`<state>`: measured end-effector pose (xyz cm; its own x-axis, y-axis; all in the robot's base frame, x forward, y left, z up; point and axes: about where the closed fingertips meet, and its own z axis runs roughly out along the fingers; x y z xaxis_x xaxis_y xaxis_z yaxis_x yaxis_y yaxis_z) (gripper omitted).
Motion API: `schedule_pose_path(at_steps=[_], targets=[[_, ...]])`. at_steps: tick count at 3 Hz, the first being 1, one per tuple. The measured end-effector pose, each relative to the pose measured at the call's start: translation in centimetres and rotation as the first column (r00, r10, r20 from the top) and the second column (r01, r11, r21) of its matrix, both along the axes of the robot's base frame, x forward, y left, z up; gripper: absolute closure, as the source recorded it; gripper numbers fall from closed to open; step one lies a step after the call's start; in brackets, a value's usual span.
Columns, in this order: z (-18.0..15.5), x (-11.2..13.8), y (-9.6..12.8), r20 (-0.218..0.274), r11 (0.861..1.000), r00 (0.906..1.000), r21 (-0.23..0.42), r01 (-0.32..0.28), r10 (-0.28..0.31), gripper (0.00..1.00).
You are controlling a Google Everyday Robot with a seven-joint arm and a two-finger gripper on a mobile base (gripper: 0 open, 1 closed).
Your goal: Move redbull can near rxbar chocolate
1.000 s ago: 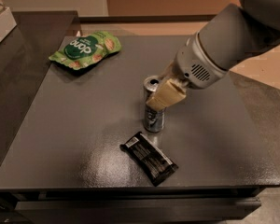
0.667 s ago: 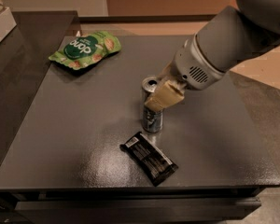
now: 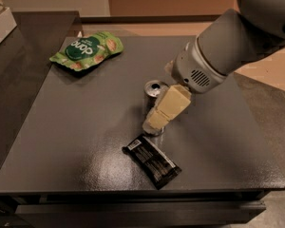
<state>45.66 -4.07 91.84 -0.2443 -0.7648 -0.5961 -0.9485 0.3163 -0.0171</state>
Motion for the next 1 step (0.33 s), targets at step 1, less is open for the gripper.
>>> schedule_pose_path(at_steps=[1], targets=[[0.11, -0.03, -0.01, -0.001, 1.000, 1.0000, -0.001, 0.001, -0.001, 0.00]])
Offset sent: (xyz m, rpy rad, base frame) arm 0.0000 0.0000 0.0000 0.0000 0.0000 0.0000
